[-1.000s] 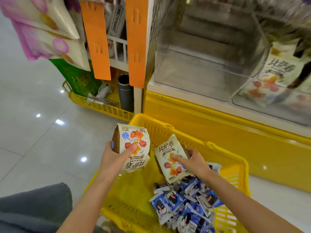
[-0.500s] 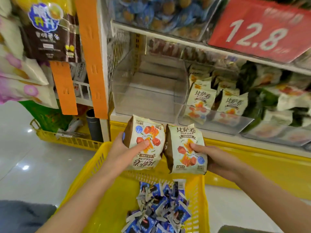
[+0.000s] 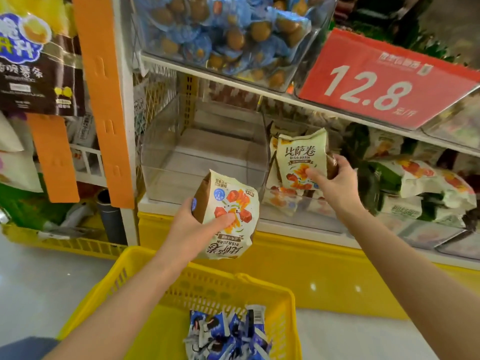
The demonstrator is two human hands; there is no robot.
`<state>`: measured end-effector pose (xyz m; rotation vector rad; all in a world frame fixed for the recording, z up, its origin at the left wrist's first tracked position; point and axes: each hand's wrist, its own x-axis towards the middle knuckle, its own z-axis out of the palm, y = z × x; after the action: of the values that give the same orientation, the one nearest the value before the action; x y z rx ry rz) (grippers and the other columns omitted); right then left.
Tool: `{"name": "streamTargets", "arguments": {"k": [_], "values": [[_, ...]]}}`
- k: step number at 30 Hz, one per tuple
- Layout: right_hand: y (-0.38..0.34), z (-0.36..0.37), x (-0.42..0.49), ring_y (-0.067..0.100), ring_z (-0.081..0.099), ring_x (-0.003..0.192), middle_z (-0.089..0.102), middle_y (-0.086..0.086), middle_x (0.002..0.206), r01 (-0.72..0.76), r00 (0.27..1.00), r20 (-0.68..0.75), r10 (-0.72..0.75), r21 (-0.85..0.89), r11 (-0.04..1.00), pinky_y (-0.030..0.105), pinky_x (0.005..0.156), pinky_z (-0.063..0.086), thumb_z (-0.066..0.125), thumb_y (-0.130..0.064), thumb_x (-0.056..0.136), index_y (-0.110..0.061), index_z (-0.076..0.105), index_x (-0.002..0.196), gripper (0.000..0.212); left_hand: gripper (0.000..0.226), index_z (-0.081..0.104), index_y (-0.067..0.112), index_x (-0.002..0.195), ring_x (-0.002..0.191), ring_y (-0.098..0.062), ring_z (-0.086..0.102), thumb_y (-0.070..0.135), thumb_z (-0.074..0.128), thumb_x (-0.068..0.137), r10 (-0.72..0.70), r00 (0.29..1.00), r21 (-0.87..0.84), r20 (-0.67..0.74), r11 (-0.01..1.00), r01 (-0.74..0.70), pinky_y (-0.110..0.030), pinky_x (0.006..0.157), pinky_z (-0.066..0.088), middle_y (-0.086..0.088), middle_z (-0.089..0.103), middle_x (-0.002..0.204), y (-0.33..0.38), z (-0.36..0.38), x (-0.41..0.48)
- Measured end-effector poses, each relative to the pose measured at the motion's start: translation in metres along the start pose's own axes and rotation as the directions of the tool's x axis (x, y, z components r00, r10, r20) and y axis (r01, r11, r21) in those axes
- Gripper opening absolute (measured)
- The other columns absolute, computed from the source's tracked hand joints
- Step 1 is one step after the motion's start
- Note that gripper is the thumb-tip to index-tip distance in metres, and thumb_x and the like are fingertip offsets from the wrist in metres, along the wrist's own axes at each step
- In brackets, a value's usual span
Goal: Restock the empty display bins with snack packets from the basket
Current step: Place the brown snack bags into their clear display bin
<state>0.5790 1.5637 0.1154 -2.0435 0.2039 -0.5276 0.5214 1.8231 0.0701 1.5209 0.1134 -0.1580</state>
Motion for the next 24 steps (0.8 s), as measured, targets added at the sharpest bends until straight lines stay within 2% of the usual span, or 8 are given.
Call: {"name": "streamTargets", "arguments": {"k": [3,6,11,14,16,19,21,24], "values": [[0.017,0.007,0.015,-0.001,0.061,0.083,0.063,-0.008,0.106,-0.169,0.969,0.182,0.166,-0.002,0.986,0.017,0.063,0.051,0.069,-0.028,0.081,-0.021,0.05,0.114,0.039,0.047,0.053,0.032,0.109,0.085,-0.008,0.066,0.033,0.079,0.069,-0.004,1.0,-0.012,0.018,1.0,0.004,-0.016,0.054,0.047,0.008,0.068,0.097,0.002,0.003,0.007],[0.029,0.0,0.027,0.008,0.064,0.091,0.066,-0.003,0.11,-0.17,0.939,0.271,0.211,-0.168,0.971,0.026,0.075,0.053,0.076,-0.026,0.074,-0.015,0.052,0.121,0.055,0.036,0.051,0.038,0.091,0.079,-0.004,0.065,0.034,0.079,0.068,0.006,1.0,-0.036,0.026,0.999,-0.006,-0.01,0.045,0.045,0.013,0.068,0.089,0.006,0.004,0.013],[0.024,0.0,0.036,-0.001,0.06,0.077,0.067,0.0,0.109,-0.186,0.894,0.339,0.293,-0.315,0.931,0.018,0.063,0.049,0.08,-0.019,0.069,-0.027,0.057,0.102,0.042,0.038,0.052,0.035,0.094,0.081,-0.005,0.066,0.033,0.079,0.068,0.005,0.999,-0.063,0.055,0.998,-0.001,-0.008,0.045,0.045,0.01,0.069,0.094,0.007,0.01,0.018],[0.018,0.002,0.033,0.013,0.059,0.097,0.059,0.002,0.122,-0.091,0.916,0.316,0.247,-0.437,0.895,0.033,0.084,0.052,0.08,-0.027,0.07,-0.018,0.04,0.13,0.073,0.038,0.052,0.035,0.094,0.081,-0.006,0.067,0.034,0.079,0.068,0.0,0.998,-0.062,0.062,0.998,0.003,-0.01,0.047,0.046,0.01,0.069,0.094,0.007,0.012,0.02],[0.008,0.003,0.028,0.021,0.051,0.116,0.048,0.004,0.132,0.063,0.982,0.184,0.03,-0.477,0.877,0.041,0.096,0.047,0.08,-0.033,0.068,-0.016,0.029,0.139,0.088,0.038,0.052,0.036,0.094,0.079,-0.005,0.066,0.034,0.079,0.067,0.004,0.998,-0.073,0.061,0.997,0.001,-0.009,0.045,0.046,0.011,0.069,0.092,0.008,0.012,0.022],[-0.012,0.003,0.032,0.025,0.034,0.132,0.042,0.005,0.141,0.427,0.901,0.268,-0.341,-0.688,0.586,0.044,0.109,0.03,0.071,-0.048,0.074,-0.02,0.037,0.14,0.078,0.04,0.053,0.035,0.097,0.077,-0.005,0.067,0.034,0.08,0.067,0.011,0.998,-0.081,0.063,0.997,-0.006,-0.009,0.045,0.045,0.011,0.069,0.092,0.009,0.013,0.025],[-0.018,0.007,0.04,0.025,0.037,0.132,0.046,0.004,0.141,0.5,0.866,0.418,-0.274,-0.737,0.455,0.044,0.107,0.031,0.059,-0.053,0.082,-0.024,0.043,0.137,0.064,0.038,0.053,0.035,0.094,0.076,-0.005,0.066,0.033,0.08,0.067,0.007,0.998,-0.082,0.062,0.997,-0.002,-0.008,0.045,0.045,0.012,0.068,0.09,0.007,0.014,0.025],[-0.007,0.012,0.048,0.025,0.038,0.132,0.045,0.004,0.143,0.425,0.897,0.426,-0.117,-0.757,0.497,0.042,0.106,0.033,0.053,-0.052,0.087,-0.024,0.042,0.139,0.06,0.037,0.053,0.035,0.093,0.075,-0.005,0.067,0.032,0.08,0.067,0.003,0.998,-0.085,0.067,0.996,0.002,-0.009,0.045,0.045,0.012,0.068,0.09,0.005,0.014,0.024]]}}
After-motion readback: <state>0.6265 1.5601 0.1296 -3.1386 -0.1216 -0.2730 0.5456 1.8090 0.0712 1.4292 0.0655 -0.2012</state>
